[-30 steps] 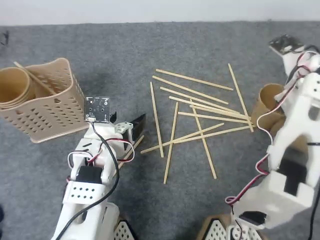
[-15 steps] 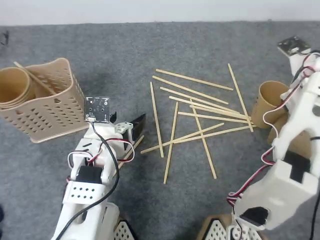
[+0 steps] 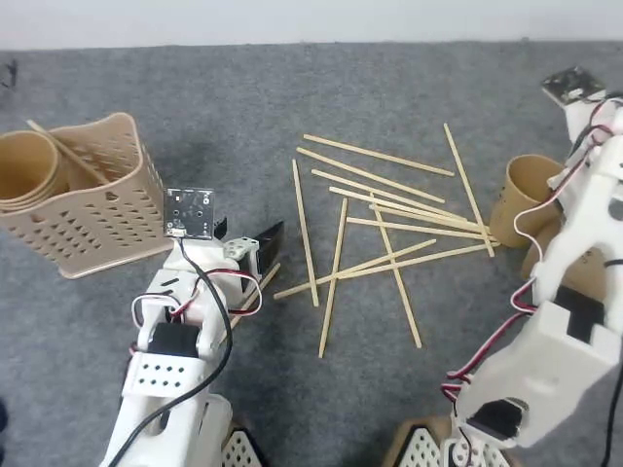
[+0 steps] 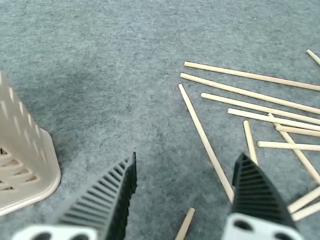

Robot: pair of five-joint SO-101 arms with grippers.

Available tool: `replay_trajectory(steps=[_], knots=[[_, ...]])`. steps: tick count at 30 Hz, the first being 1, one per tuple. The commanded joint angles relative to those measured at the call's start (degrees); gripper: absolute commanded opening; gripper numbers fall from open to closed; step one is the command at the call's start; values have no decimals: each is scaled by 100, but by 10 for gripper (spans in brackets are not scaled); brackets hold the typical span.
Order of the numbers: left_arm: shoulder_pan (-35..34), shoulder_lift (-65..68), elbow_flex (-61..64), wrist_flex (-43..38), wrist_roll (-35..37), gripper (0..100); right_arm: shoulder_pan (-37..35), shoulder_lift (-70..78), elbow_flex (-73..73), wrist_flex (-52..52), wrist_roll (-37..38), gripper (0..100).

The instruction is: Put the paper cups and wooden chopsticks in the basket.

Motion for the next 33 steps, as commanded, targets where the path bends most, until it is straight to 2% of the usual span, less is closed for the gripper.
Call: replay_trajectory(steps=[1,11,16,22,24,28,30,33], knots=[[26,-79,-22,-97,44,294,57,-198,-563,4,26,226],[26,-70,-22,-114,35,294,31,40,-826,-136,9,240],[26,-70,-13,-114,35,294,57,725,-774,-646,-273,240],[35,-70,13,-132,35,294,31,1411,-800,-725,-343,239],[35,-70,13,-132,35,294,40,1464,-923,-690,-343,190],[35,-70,13,-132,35,294,66,1437,-1160,-549,-343,0],[35,-79,13,-132,44,294,57,1437,-1380,-268,-334,43],[35,-79,13,-132,53,294,31,1437,-1670,57,-343,21]])
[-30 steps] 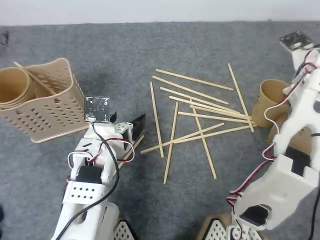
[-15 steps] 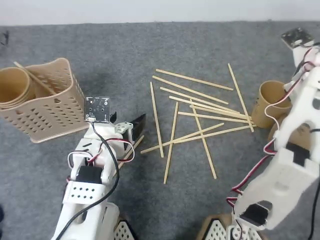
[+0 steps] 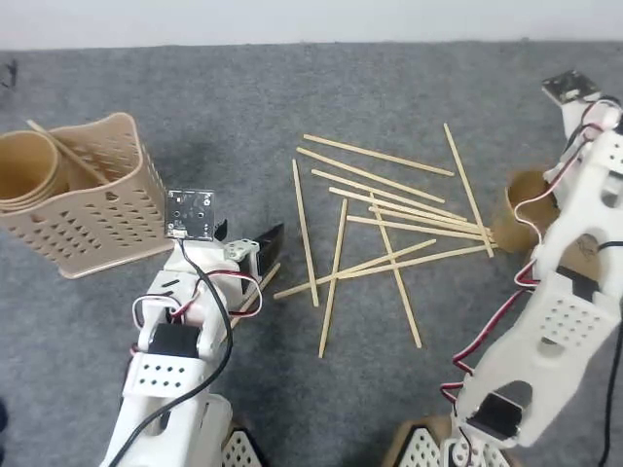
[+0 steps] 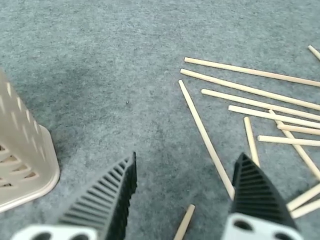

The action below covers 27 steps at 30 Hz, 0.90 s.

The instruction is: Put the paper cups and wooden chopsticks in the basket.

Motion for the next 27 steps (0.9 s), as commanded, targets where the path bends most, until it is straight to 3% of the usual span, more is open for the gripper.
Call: replay_trajectory(steps=[1,9,14,18,24,27], knots=[[35,-79,-48,-132,53,294,31,-136,-615,374,-53,2],[105,-105,-48,-105,62,293,-136,-259,-1081,1121,-185,6],[888,-123,-409,-70,70,293,-479,-1033,-1143,1130,-818,6],[1064,-123,-1376,615,70,293,-1068,-1525,-782,1147,-1327,6],[659,-123,-2985,2119,88,297,-2290,-1921,0,1138,-2004,6],[633,-123,-3442,2541,809,298,-2765,-2026,53,1138,-2409,6]])
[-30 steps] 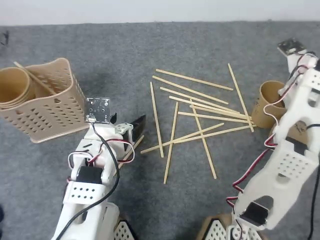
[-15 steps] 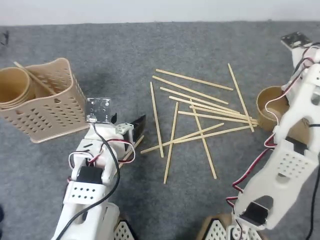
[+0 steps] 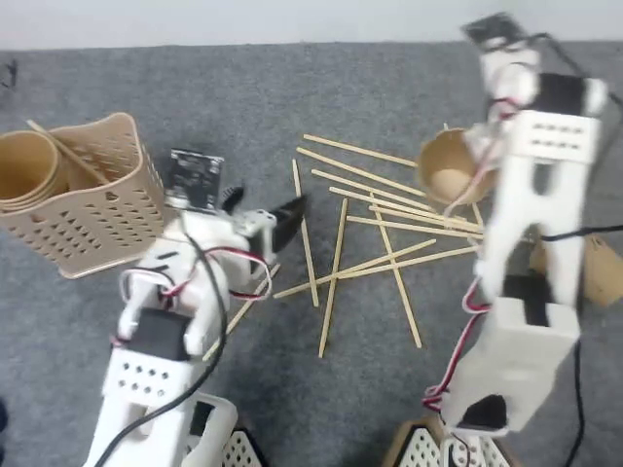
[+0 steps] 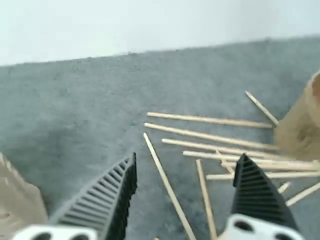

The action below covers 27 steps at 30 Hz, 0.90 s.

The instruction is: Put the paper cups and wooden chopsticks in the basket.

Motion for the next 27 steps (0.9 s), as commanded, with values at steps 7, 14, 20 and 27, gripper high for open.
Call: replay_trajectory(steps=[7,14,20,27], knots=[[624,-62,-734,818,2110,299,-1200,-549,9,207,-1424,6],[853,-62,-382,334,2119,299,-1842,-558,0,198,-1442,6],[501,-62,119,-316,2119,298,-2360,-567,-26,207,-1169,6],[88,-62,681,-870,2119,295,-2747,-1341,9,207,-888,6]])
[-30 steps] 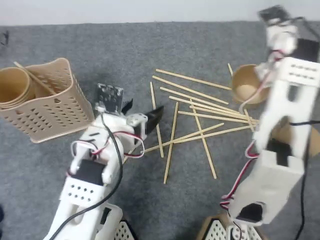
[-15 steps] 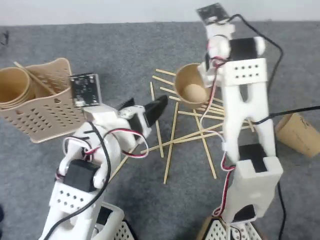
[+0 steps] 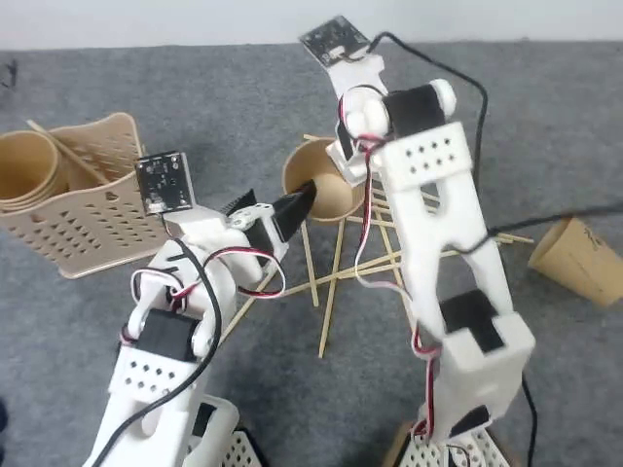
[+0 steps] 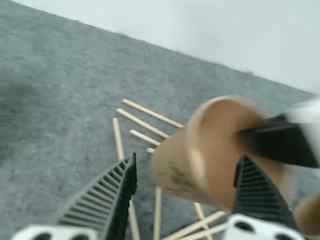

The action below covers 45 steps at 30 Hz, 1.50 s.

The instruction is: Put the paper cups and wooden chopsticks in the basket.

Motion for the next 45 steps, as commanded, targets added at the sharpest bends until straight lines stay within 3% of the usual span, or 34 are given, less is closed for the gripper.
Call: replay_trajectory(steps=[1,8,14,22,29,32,36,45], knots=[[-176,-53,66,-378,44,295,-312,-796,-9,207,246,6],[-185,-53,101,-413,44,282,-549,-1429,712,198,273,6],[-193,-62,101,-404,44,0,-532,-1789,835,189,281,6],[-202,-105,-48,-132,35,9,-330,-1815,835,198,281,6],[-193,-105,-1569,1538,-185,9,-119,-1868,826,198,273,8],[-193,-88,-2132,1960,-677,9,-127,-2035,835,224,264,113],[-193,-53,-2044,1996,-923,9,-233,-2791,809,180,273,375],[-193,-62,-1516,1398,-923,9,-444,-4136,888,215,527,322]])
